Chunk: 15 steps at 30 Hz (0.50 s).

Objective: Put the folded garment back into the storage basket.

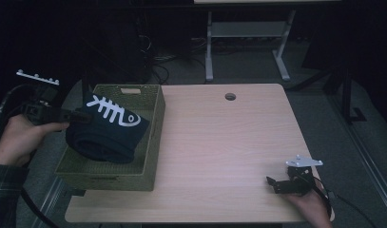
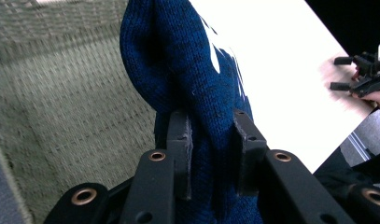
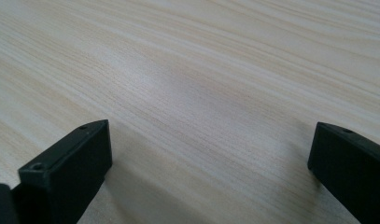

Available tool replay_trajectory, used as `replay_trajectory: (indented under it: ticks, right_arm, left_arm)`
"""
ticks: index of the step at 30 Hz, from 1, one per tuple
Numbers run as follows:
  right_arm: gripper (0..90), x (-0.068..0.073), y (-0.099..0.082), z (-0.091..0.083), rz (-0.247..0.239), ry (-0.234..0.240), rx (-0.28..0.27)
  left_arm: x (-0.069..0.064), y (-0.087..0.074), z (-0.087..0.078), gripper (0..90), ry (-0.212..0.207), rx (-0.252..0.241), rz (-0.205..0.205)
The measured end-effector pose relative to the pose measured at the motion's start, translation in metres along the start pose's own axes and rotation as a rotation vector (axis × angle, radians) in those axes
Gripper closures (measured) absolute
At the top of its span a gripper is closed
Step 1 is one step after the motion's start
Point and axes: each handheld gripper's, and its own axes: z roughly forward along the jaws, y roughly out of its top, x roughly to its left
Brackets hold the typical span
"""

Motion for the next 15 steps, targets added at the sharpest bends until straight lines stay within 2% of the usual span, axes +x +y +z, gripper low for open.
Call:
replay_trajectory:
  ticks: [7, 15]
  right_arm:
    - [0.0, 0.0, 0.0, 0.0, 0.0, 0.0, 0.0]
    - [0.0, 0.0, 0.0, 0.0, -0.001, 0.002, -0.001]
  left_arm:
    - [0.006, -0.007, 0.012, 72.7, 0.006, 0.011, -0.024]
    - [0.014, -0.015, 0.027, 72.8, -0.014, 0.021, -0.053]
